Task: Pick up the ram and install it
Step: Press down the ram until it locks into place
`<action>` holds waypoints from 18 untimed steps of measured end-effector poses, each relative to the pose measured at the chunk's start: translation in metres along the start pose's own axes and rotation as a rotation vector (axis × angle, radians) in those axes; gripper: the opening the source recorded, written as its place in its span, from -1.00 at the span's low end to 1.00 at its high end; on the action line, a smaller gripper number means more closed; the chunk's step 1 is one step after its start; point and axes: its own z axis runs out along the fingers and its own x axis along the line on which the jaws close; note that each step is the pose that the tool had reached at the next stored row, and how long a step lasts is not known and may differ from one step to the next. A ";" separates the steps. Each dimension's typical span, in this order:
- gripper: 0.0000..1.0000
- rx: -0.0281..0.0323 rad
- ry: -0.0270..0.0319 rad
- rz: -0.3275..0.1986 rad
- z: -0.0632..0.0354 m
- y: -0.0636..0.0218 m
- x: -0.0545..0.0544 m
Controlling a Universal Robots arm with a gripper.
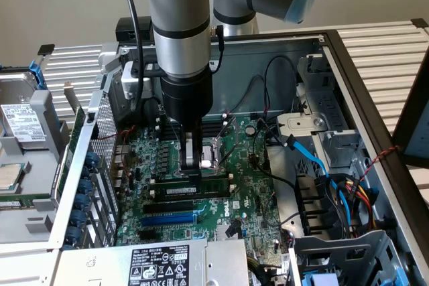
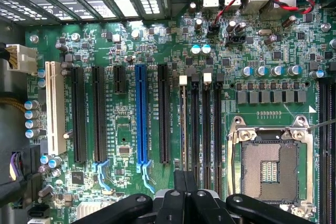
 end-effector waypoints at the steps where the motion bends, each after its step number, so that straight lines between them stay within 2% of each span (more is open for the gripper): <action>1: -0.79 0.0005 0.0000 0.000 0.0000 0.0000 0.000; 18: -0.79 0.0014 -0.0006 0.000 0.0006 0.0001 0.000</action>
